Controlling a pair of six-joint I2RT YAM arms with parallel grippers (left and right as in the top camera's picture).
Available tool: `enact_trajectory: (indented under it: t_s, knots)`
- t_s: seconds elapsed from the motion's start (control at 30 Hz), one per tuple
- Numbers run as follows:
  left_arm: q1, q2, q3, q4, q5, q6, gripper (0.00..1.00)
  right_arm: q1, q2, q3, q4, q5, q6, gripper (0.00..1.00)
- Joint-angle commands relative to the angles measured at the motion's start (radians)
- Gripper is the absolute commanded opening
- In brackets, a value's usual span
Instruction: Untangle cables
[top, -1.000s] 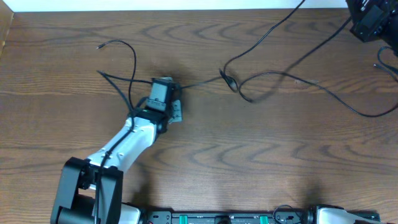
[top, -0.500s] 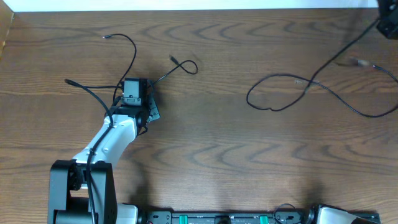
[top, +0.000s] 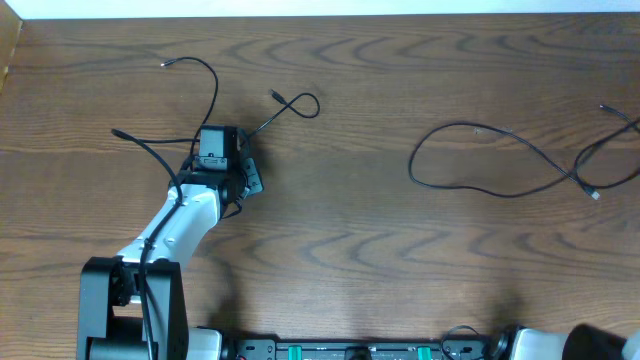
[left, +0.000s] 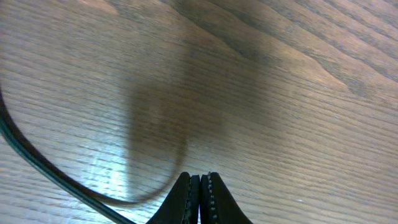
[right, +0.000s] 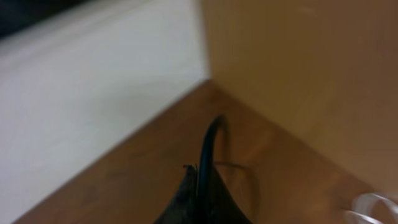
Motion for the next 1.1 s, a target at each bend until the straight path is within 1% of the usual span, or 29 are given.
enact_trajectory:
  t_s: [0.0,0.07,0.2,0.23,0.27,0.3,0.33,0.37,0.4,0.43,0.67,0.83,0.9,1.03,1.07]
  knots:
    - [0.001,-0.004,0.0,-0.005,0.04,-0.01,0.07,-0.056,0.072,0.001,0.002,0.195,-0.021,0.01]
    - [0.001,-0.004,0.0,-0.014,0.04,-0.01,0.07,-0.108,0.137,0.001,0.003,0.191,-0.019,0.01]
    - [0.001,-0.004,0.0,-0.023,0.04,-0.01,0.07,-0.162,0.23,0.001,-0.023,0.186,0.013,0.01]
    - [0.001,-0.004,0.0,-0.023,0.04,-0.01,0.08,-0.171,0.249,0.001,-0.037,0.177,0.021,0.05]
    - [0.001,-0.004,0.0,-0.023,0.04,-0.01,0.07,-0.179,0.269,0.001,-0.053,0.16,0.021,0.12]
    - [0.001,-0.004,0.0,-0.023,0.04,-0.01,0.07,-0.185,0.288,0.001,-0.069,0.14,0.022,0.24]
    - [0.001,-0.004,0.0,-0.023,0.04,-0.01,0.07,-0.19,0.307,0.001,-0.084,0.116,0.021,0.42]
    - [0.001,-0.004,0.0,-0.023,0.04,-0.01,0.07,-0.196,0.328,0.001,-0.106,0.081,0.021,0.71]
    - [0.001,-0.004,0.0,-0.023,0.04,-0.01,0.08,-0.199,0.344,0.001,-0.124,0.048,0.021,0.94]
    - [0.001,-0.004,0.0,-0.023,0.04,-0.01,0.07,-0.2,0.362,0.001,-0.146,0.011,0.017,0.99]
    - [0.001,-0.004,0.0,-0.023,0.04,-0.01,0.07,-0.195,0.406,0.001,-0.233,-0.262,-0.074,0.99]
    - [0.001,-0.004,0.0,-0.023,0.04,-0.01,0.08,-0.175,0.407,0.0,-0.259,-0.529,-0.203,0.99]
    - [0.001,-0.004,0.0,-0.023,0.04,-0.01,0.08,-0.158,0.407,0.0,-0.277,-0.607,-0.242,0.99]
    - [0.001,-0.004,0.0,-0.023,0.04,-0.01,0.09,-0.094,0.407,-0.016,-0.298,-0.655,-0.26,0.99]
    - [0.001,-0.004,0.0,-0.023,0.04,-0.01,0.13,-0.077,0.407,-0.023,-0.299,-0.655,-0.26,0.99]
